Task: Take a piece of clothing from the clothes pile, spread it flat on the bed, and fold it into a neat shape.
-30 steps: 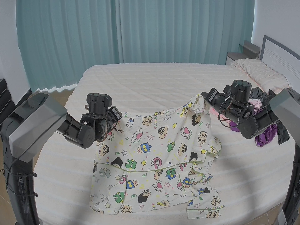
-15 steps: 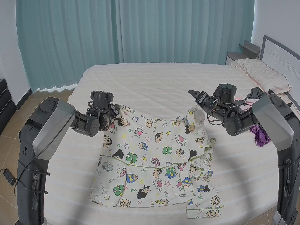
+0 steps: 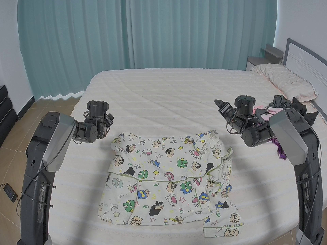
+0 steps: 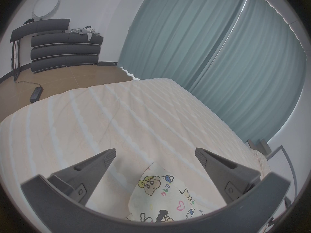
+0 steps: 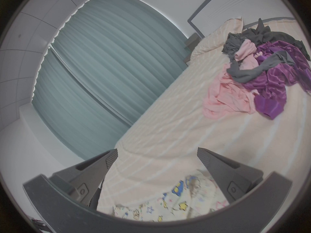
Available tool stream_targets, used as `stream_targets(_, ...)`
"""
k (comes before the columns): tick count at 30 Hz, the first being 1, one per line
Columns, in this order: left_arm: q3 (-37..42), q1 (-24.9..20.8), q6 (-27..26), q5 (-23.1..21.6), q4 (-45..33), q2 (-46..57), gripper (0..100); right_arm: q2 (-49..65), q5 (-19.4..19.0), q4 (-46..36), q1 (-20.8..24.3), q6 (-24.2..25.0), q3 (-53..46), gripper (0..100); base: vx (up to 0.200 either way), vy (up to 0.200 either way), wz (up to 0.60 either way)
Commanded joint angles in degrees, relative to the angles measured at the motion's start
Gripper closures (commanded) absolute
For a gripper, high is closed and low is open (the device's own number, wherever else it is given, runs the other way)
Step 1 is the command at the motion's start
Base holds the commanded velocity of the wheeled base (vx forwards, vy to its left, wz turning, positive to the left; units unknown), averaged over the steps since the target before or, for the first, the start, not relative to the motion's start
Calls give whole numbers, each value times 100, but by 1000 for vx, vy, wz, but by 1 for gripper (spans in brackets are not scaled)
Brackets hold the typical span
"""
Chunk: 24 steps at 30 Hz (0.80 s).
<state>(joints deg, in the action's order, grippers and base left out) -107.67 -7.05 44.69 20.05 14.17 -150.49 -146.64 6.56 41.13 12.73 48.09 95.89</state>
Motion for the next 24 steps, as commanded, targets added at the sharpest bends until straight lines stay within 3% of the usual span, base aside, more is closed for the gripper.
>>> stream_targets(1,255,204,233,-37,-309,521,0,812,-260,9,-262,-37,-1327,0,0,0,0)
stream_targets(4,835,204,655,-362,-529,1180,0,1419,-471,158,-455,-213,-2435,0,0,0,0)
stream_targets(7,1872,186,866,-968,-459,2006,0,1832,-717,440,-614,-529,-3498,0,0,0,0)
stream_targets(9,2769,168,1015,-1575,-344,2736,0,2034,-963,879,-728,-757,-4386,0,0,0,0)
stream_targets(13,4096,19,1499,-2120,-81,3703,0,2043,-1157,1811,-745,-731,-5335,0,0,0,0)
stream_targets(16,5186,-139,1622,-2559,148,4327,0,1885,-1174,2101,-649,-626,-5625,0,0,0,0)
stream_targets(19,6214,-350,1683,-2656,649,4749,0,1718,-1183,2074,-394,-397,-5529,0,0,0,0)
stream_targets(22,6355,-385,1701,-2647,772,4784,0,1665,-1183,2048,-350,-397,-5476,0,0,0,0)
stream_targets(24,6803,-447,1798,-2621,1255,4836,0,1454,-1130,1969,-165,-388,-5230,0,0,0,0)
